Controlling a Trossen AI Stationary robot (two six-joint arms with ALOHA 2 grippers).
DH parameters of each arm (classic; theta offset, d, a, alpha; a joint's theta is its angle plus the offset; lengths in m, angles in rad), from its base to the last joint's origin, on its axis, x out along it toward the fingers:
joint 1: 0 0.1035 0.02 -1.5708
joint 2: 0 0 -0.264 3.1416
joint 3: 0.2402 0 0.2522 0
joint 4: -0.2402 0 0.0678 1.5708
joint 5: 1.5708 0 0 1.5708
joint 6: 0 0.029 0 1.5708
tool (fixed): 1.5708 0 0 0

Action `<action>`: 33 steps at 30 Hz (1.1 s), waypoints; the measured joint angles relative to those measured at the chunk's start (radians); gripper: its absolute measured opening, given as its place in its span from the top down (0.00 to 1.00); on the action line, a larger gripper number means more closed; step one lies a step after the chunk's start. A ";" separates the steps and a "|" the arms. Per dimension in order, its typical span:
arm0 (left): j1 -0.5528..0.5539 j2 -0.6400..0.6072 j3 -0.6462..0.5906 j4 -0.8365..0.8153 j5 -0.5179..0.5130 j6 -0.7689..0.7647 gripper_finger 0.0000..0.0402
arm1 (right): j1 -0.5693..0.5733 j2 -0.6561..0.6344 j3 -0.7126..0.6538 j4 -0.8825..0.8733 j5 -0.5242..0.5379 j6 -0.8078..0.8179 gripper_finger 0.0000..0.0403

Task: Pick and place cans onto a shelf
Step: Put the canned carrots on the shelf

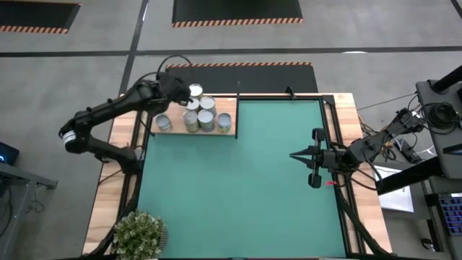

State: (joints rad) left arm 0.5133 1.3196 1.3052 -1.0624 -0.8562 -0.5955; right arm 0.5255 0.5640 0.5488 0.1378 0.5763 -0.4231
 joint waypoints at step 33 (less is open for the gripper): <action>0.254 0.005 -0.442 0.563 0.190 -0.092 0.30 | 0.000 -0.001 0.000 0.024 0.002 -0.075 0.98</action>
State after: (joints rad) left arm 0.7673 1.3243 0.8627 -0.4990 -0.6659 -0.6877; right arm 0.5251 0.5629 0.5488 0.1616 0.5785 -0.4982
